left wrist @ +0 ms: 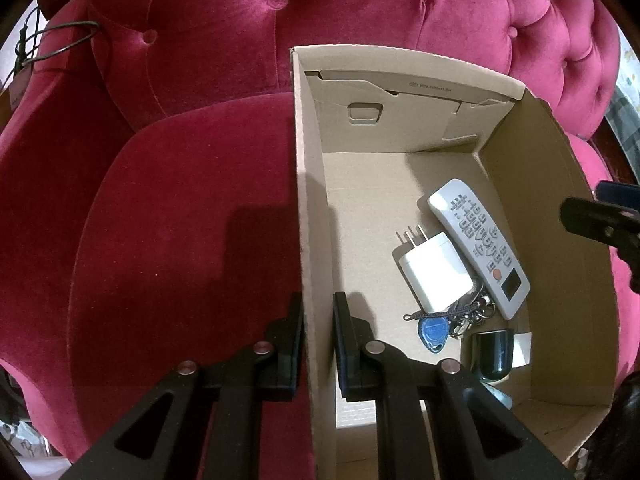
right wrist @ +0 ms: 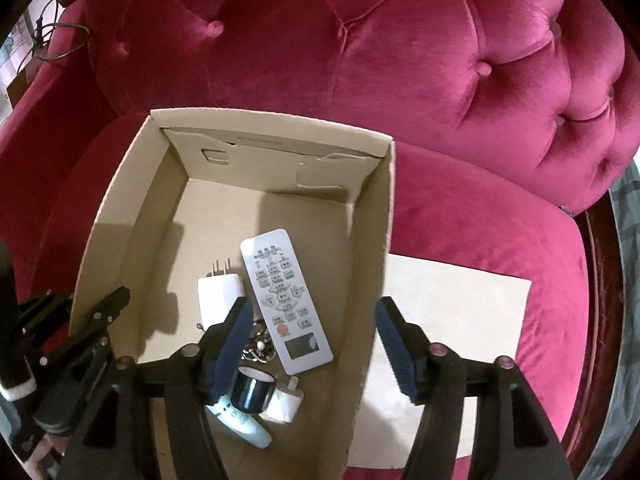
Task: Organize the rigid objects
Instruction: 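Withdraw the open right gripper up and away from the box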
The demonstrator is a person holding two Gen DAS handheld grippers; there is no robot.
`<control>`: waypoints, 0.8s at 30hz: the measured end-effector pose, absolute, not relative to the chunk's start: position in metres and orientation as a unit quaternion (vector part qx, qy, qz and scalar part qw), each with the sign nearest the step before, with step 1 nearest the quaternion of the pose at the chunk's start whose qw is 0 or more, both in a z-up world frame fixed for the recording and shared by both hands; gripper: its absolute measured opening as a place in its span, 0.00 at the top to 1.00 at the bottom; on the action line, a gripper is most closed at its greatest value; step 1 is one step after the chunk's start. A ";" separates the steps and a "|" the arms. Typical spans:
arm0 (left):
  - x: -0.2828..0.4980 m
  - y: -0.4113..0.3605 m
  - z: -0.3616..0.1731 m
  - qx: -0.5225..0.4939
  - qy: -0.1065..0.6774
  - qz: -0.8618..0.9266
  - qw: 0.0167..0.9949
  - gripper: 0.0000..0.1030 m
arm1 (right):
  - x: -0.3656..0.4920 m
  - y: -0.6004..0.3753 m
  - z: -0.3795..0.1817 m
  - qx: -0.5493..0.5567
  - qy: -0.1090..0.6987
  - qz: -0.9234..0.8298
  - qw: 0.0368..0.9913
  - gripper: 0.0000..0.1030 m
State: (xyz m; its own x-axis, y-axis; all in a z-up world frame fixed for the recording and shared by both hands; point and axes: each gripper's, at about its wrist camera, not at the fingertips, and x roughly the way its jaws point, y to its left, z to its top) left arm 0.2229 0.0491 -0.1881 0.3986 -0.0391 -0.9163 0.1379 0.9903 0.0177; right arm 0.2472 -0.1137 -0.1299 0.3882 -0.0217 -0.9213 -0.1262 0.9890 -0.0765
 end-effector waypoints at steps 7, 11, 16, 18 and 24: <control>0.223 0.049 -0.188 0.045 0.546 -0.053 0.835 0.86 | 0.231 -0.125 -0.125 -0.053 0.551 0.029 0.832 0.22; 0.223 0.049 -0.188 0.046 0.546 -0.052 0.835 0.86 | 0.219 -0.135 -0.123 -0.039 0.553 0.027 0.832 0.15; 0.222 0.048 -0.188 0.047 0.546 -0.051 0.835 0.86 | 0.206 -0.146 -0.123 -0.029 0.552 0.015 0.833 0.00; 0.222 0.049 -0.188 0.047 0.546 -0.051 0.835 0.86 | 0.201 -0.150 -0.123 -0.022 0.549 0.012 0.836 0.00; 0.222 0.049 -0.188 0.049 0.546 -0.050 0.835 0.86 | 0.194 -0.159 -0.127 -0.001 0.550 0.007 0.835 0.00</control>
